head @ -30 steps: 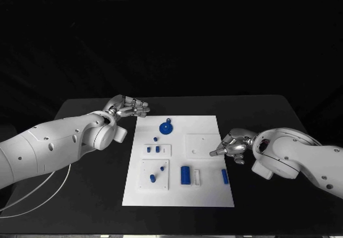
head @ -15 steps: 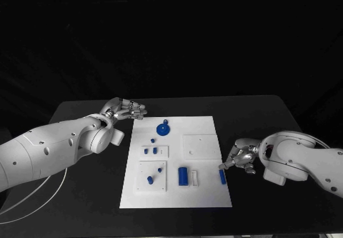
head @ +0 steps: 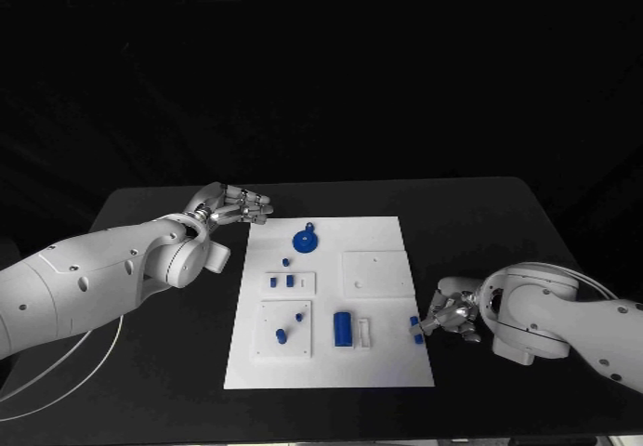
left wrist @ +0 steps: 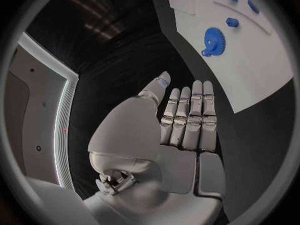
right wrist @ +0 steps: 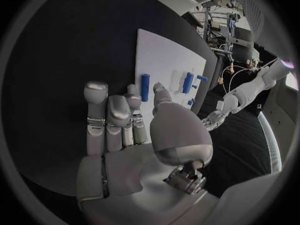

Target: Assemble the parts on the task board

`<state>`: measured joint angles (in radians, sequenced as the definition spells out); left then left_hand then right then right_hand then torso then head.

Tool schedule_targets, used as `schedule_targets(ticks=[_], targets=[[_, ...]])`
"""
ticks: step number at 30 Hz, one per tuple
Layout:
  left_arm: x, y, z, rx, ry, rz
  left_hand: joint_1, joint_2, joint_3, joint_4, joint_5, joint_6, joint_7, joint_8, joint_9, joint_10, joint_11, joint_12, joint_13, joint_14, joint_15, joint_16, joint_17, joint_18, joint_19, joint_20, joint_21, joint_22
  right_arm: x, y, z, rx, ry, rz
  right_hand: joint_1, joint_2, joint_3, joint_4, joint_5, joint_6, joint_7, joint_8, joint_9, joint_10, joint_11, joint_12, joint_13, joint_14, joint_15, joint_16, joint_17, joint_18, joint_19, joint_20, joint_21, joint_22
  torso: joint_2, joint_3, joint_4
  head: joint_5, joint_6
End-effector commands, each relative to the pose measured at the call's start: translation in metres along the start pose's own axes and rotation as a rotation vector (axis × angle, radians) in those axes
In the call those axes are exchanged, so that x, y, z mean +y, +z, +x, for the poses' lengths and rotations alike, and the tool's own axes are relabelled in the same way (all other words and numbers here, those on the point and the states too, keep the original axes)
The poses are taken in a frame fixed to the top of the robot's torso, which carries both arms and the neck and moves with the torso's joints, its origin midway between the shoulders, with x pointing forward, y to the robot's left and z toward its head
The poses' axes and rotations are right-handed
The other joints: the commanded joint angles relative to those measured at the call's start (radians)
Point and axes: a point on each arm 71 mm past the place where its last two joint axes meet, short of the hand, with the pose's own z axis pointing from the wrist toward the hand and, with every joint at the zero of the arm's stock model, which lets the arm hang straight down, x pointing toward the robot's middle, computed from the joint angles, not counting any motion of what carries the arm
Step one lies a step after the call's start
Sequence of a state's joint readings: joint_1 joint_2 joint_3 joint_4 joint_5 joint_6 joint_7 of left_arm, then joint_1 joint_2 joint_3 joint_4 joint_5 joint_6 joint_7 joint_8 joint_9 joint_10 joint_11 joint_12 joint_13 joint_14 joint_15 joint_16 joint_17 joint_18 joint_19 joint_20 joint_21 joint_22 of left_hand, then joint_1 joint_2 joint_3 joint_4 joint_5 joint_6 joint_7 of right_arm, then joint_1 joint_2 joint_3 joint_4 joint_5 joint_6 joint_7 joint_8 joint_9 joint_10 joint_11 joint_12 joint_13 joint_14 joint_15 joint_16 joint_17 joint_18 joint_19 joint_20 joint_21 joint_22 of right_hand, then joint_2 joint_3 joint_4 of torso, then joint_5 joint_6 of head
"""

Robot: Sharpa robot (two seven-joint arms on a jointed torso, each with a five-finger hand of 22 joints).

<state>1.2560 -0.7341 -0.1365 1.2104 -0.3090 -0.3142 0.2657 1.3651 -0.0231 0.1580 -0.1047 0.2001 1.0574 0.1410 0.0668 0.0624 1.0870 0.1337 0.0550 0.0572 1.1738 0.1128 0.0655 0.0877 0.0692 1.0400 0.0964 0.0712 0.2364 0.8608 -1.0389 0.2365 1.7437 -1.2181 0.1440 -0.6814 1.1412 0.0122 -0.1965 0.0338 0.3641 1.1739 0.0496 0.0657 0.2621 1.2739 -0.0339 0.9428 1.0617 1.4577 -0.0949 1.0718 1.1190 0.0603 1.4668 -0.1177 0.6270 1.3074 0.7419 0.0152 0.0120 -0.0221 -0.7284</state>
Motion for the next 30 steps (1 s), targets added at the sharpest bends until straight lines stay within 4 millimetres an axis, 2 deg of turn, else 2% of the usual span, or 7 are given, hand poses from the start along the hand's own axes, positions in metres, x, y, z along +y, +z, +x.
schedule_targets(ticks=[1, 14, 17, 19, 20, 21, 30], targets=[[-0.002, 0.0, 0.002, 0.014, -0.011, 0.016, -0.006, 0.006, -0.001, 0.006, -0.006, -0.009, -0.001, -0.003, 0.0, 0.009, 0.0, 0.004, 0.001, 0.003, -0.002, -0.001, 0.001, -0.01, 0.007, -0.002, 0.004, -0.001, -0.001, 0.001, 0.001, -0.03, -0.029, 0.033, -0.001, 0.012, -0.004, -0.002, 0.003, 0.005, -0.002, -0.002, 0.002, 0.003, -0.002, 0.001, -0.001, 0.003, 0.004, 0.002, 0.001, -0.003, 0.036, 0.004, 0.004, 0.075, 0.0, 0.0004, 0.0006, 0.002, -0.002], [-0.001, -0.001, 0.001, 0.014, -0.011, 0.013, -0.007, 0.004, 0.002, 0.01, -0.006, -0.009, -0.001, -0.003, 0.0, 0.008, 0.001, 0.004, 0.001, 0.003, -0.002, -0.001, 0.001, -0.011, 0.008, -0.003, 0.003, -0.006, 0.002, 0.008, 0.008, -0.037, -0.018, 0.036, 0.017, 0.049, 0.014, -0.039, -0.017, 0.012, -0.005, -0.002, -0.002, 0.005, -0.004, 0.003, 0.0, 0.003, 0.002, 0.002, 0.0, -0.004, 0.037, 0.003, 0.005, 0.075, 0.001, 0.0015, -0.0003, 0.003, -0.008], [-0.001, -0.001, 0.0, 0.013, -0.011, 0.012, -0.007, 0.004, 0.003, 0.012, -0.006, -0.009, 0.0, -0.003, 0.0, 0.006, 0.001, 0.004, 0.001, 0.003, -0.002, -0.001, 0.001, -0.011, 0.009, -0.003, 0.003, -0.008, 0.002, 0.01, 0.008, -0.039, -0.006, 0.035, 0.046, 0.077, 0.094, -0.056, -0.127, 0.019, -0.011, -0.002, -0.008, 0.006, -0.008, 0.002, 0.001, 0.003, -0.001, 0.001, -0.001, -0.007, 0.037, 0.001, 0.004, 0.075, 0.0, 0.0013, 0.0001, 0.002, -0.008], [-0.001, -0.001, 0.0, 0.013, -0.011, 0.012, -0.007, 0.004, 0.003, 0.012, -0.006, -0.009, 0.0, -0.003, 0.0, 0.006, 0.001, 0.004, 0.001, 0.003, -0.002, -0.001, 0.001, -0.011, 0.009, -0.003, 0.003, -0.008, 0.002, 0.01, 0.008, -0.041, 0.002, 0.035, 0.05, -0.006, 0.376, -0.045, -0.318, 0.028, -0.009, -0.003, -0.024, 0.007, -0.019, -0.002, 0.002, 0.003, -0.006, 0.0, 0.001, -0.012, 0.038, -0.006, 0.005, 0.076, 0.0, 0.001, -0.0006, 0.002, -0.009], [-0.001, -0.001, 0.0, 0.013, -0.011, 0.011, -0.007, 0.004, 0.003, 0.012, -0.006, -0.009, 0.0, -0.003, 0.0, 0.006, 0.001, 0.004, 0.001, 0.003, -0.002, -0.001, 0.001, -0.011, 0.009, -0.003, 0.003, -0.008, 0.001, 0.011, 0.008, -0.041, 0.006, 0.035, 0.014, -0.065, 0.534, -0.027, -0.319, 0.037, -0.015, -0.002, -0.034, 0.011, -0.018, -0.003, 0.003, 0.003, -0.005, -0.001, 0.001, -0.016, 0.038, -0.009, 0.006, 0.076, 0.0, 0.001, -0.0006, 0.002, -0.009], [-0.001, -0.001, 0.0, 0.013, -0.011, 0.011, -0.007, 0.004, 0.003, 0.012, -0.006, -0.009, 0.0, -0.003, 0.0, 0.006, 0.001, 0.004, 0.001, 0.003, -0.002, -0.001, 0.001, -0.011, 0.009, -0.003, 0.003, -0.008, 0.001, 0.011, 0.008, -0.04, 0.011, 0.035, 0.006, -0.081, 0.587, -0.036, -0.319, 0.046, -0.017, -0.001, -0.033, 0.014, -0.016, 0.0, 0.006, 0.004, -0.007, -0.001, 0.002, -0.017, 0.038, -0.008, 0.006, 0.076, 0.0, 0.0008, -0.0008, 0.003, -0.008], [0.0, -0.001, -0.001, 0.013, -0.011, 0.008, -0.006, 0.003, 0.003, 0.013, -0.006, -0.009, 0.0, -0.003, 0.0, 0.003, 0.002, 0.004, 0.001, 0.003, -0.002, -0.001, 0.001, -0.011, 0.009, -0.003, 0.004, -0.01, -0.003, 0.013, 0.007, -0.038, 0.04, 0.039, -0.043, -0.084, 0.724, -0.121, -0.313, 0.06, -0.024, -0.001, -0.003, 0.024, -0.018, 0.006, 0.015, 0.006, -0.005, -0.001, 0.0, -0.018, 0.038, -0.005, 0.015, 0.078, 0.0, 0.0007, -0.0001, 0.005, -0.009]])
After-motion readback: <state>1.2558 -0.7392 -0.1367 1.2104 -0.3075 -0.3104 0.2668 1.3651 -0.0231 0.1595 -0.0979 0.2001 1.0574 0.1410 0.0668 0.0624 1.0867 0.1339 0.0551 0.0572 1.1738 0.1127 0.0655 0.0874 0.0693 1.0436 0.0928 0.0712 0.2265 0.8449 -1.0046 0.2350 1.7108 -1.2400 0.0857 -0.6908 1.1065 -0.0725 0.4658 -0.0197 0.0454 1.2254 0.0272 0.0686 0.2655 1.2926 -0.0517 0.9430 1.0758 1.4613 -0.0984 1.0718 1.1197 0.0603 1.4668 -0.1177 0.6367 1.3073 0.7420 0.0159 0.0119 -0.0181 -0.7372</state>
